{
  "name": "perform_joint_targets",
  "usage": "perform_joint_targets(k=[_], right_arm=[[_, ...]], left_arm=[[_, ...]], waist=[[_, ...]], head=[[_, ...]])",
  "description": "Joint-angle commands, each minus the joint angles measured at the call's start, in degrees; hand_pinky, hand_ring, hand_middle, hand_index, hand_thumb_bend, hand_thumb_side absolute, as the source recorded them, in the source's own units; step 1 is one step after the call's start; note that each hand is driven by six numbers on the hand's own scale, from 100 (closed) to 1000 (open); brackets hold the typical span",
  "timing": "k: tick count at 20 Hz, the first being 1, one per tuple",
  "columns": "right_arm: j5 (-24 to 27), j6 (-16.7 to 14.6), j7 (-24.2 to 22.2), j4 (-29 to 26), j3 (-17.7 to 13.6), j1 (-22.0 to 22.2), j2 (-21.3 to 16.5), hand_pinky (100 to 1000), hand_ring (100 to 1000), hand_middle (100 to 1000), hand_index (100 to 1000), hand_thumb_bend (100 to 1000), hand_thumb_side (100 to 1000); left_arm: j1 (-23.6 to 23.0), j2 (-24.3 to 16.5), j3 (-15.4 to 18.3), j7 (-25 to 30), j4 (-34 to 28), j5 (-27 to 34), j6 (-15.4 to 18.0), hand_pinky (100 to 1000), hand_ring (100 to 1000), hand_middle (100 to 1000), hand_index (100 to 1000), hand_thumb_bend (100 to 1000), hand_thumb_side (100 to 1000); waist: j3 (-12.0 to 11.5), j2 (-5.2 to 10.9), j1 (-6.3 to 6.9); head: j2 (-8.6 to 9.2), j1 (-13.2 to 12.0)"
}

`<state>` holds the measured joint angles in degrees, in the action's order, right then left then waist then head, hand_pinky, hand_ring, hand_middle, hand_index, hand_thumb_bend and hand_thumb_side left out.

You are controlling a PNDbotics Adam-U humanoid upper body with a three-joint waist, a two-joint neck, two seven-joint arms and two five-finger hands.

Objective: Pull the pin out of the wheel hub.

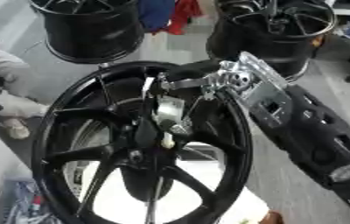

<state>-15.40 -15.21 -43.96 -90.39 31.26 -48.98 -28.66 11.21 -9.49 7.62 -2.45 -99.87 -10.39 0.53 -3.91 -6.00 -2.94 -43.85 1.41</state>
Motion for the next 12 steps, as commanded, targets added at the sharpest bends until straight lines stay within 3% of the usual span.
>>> perform_joint_targets(k=[1, 8, 12], right_arm=[[2.42, 1.36, -0.05, -4.52, -1.97, -2.2, -3.74, 370, 452, 573, 766, 100, 170], [6.51, 4.85, 1.86, -9.26, -6.56, -4.14, -9.62, 366, 448, 574, 767, 100, 173], [8.68, 6.0, 5.28, -11.44, -10.5, -2.8, -14.49, 367, 448, 576, 767, 100, 174]], left_arm=[[0.78, -0.92, 0.01, 0.12, -0.84, -0.04, -0.03, 450, 611, 638, 782, 224, 600], [0.71, -1.31, 0.08, 0.05, -0.78, -0.14, -0.06, 450, 612, 638, 782, 224, 599], [0.62, -1.63, 0.26, -0.14, -0.77, -0.23, -0.13, 450, 612, 638, 781, 224, 599]], waist=[[0.18, 0.9, 0.11], [0.78, 1.12, -0.16], [1.34, 1.16, -0.46]], head=[[-0.26, -0.19], [-0.26, -0.73], [-0.26, -1.1]])
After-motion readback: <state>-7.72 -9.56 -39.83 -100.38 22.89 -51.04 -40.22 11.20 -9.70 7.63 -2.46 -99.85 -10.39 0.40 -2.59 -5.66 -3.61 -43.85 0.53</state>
